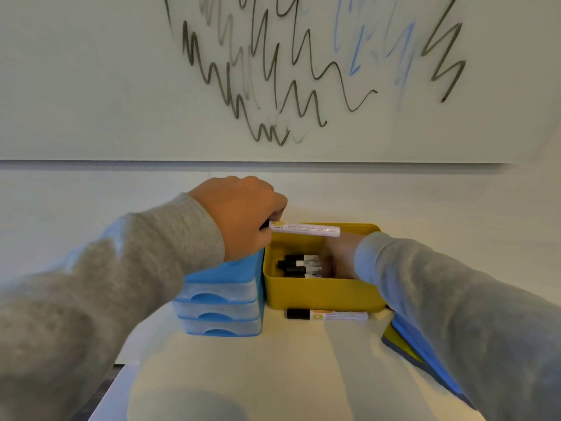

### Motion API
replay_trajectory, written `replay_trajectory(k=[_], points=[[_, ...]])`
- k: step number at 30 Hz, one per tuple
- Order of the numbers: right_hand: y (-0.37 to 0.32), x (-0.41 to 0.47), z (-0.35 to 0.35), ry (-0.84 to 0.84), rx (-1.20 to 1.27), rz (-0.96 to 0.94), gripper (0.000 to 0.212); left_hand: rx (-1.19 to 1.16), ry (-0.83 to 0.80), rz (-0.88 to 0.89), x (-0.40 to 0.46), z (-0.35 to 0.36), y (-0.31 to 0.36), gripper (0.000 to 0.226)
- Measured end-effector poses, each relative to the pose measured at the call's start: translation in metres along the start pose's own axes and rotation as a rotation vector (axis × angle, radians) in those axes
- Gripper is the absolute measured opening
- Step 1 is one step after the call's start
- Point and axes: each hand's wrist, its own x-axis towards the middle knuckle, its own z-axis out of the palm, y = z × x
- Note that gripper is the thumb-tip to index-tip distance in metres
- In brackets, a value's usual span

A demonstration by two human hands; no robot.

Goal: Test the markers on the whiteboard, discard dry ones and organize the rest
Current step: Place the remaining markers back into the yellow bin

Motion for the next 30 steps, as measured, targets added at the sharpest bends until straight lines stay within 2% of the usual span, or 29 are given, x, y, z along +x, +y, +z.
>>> replay_trajectory(k=[2, 5, 7, 11, 20, 24, 27, 30], points=[[0.000, 0.011, 0.006, -0.018, -0.028, 0.033, 0.011, -0.008, -0.010, -0.004, 0.008, 0.004, 0.000, 0.004], [-0.004, 0.021, 0.010, -0.025, -0.043, 0.055, 0.028, -0.018, -0.036, -0.002, 0.019, 0.012, 0.001, 0.004], [-0.002, 0.022, 0.013, -0.016, -0.052, 0.057, 0.033, -0.017, -0.054, -0.006, 0.023, 0.018, 0.002, 0.004], [0.009, 0.014, 0.003, -0.034, -0.007, 0.036, 0.018, -0.018, -0.079, -0.012, 0.031, 0.028, 0.001, 0.004], [0.045, -0.051, -0.051, 0.064, 0.099, 0.003, 0.018, -0.041, -0.233, -0.019, 0.068, 0.041, 0.032, 0.005], [0.049, -0.057, -0.049, 0.103, 0.113, -0.026, 0.010, -0.128, -0.418, 0.032, 0.087, 0.052, 0.052, 0.010], [0.051, -0.054, -0.040, 0.117, 0.115, -0.037, 0.008, -0.205, -0.655, 0.060, 0.100, 0.062, 0.061, 0.012], [0.049, -0.049, -0.034, 0.141, 0.136, -0.053, 0.005, -0.094, -0.797, 0.133, 0.109, 0.080, 0.068, 0.012]])
